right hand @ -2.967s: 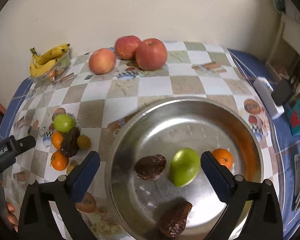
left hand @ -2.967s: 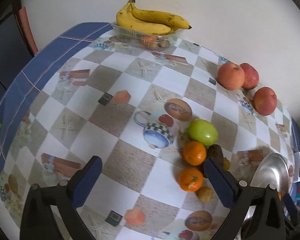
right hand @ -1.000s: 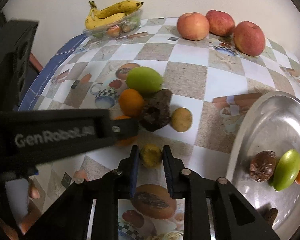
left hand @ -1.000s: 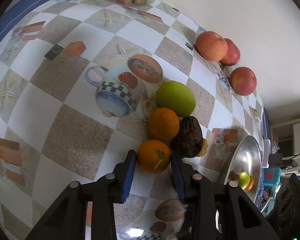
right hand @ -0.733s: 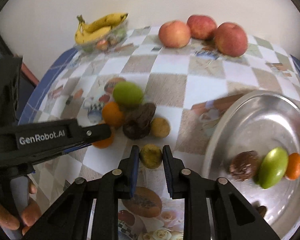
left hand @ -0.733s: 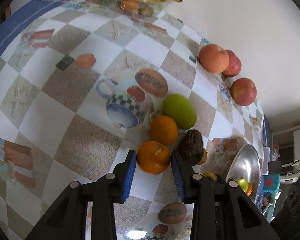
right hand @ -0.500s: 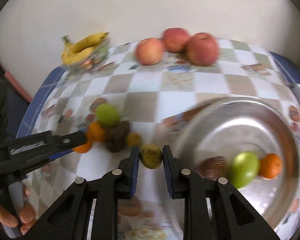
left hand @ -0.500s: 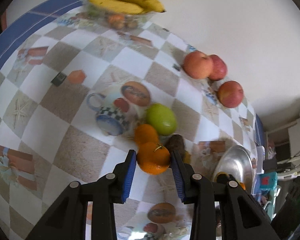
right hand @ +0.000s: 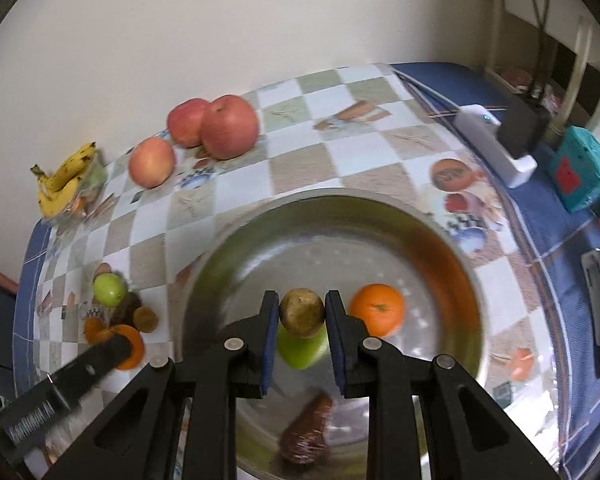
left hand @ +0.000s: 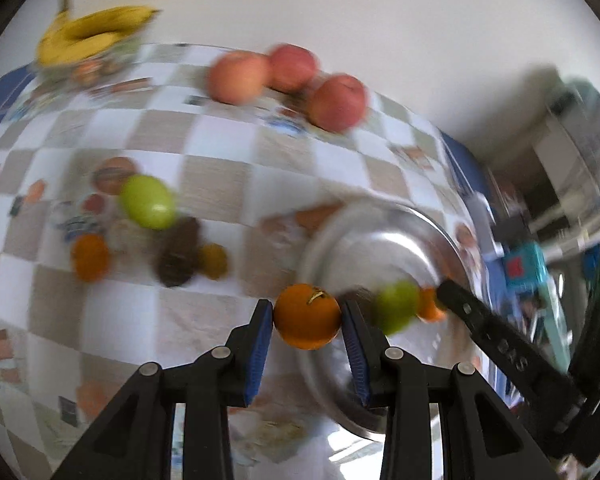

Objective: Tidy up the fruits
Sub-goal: 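Lower the orange and yellow fruit into the steel bowl and open both tools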

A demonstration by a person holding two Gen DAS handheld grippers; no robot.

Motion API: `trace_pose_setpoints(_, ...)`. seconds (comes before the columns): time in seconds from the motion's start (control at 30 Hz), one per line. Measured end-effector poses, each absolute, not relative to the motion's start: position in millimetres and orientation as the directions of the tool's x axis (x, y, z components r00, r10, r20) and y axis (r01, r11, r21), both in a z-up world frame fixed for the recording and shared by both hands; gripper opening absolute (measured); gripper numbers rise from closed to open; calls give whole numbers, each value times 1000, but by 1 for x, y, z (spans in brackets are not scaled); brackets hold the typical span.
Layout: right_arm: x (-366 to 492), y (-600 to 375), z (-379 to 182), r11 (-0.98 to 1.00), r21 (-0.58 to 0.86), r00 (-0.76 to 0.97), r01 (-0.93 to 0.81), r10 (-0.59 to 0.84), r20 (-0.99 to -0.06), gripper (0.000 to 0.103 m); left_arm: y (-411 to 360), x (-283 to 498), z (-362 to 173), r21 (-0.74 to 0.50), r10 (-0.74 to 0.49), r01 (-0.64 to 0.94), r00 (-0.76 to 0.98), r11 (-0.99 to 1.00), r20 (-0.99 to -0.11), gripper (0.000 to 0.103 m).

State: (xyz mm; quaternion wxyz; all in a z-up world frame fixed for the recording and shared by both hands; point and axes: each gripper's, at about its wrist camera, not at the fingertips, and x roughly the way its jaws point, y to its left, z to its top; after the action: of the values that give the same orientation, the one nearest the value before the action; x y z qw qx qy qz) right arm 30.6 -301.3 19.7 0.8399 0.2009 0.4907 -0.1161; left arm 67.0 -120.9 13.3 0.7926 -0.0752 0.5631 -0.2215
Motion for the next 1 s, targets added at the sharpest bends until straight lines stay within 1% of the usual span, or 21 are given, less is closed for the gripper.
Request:
trace_pose_setpoints(0.13,23,-307,20,887,215,476,409,-6,-880,25,-149,55,4,-354,-439,341,216,871,-872,38)
trace_pose_setpoints(0.27,22,-308,12,887,212,450,411,4,-893,25,-163,47,-9,-352,-435,374,168,858,-884,38)
trace_pose_setpoints(0.57,19,-308,-17,888,173,369,426,4,-929,25,-175,44,-28,-312,-393,397,142,863,-909,38)
trace_pose_setpoints(0.67,16,-310,-19,887,150,364,437,-22,-931,25,-177,43,-29,-301,-387,409,146,861,-910,38)
trace_pose_setpoints(1.0,16,-312,-20,879,156,361,451,-20,-933,25,-182,41,-34,-297,-382,423,130,856,-915,39)
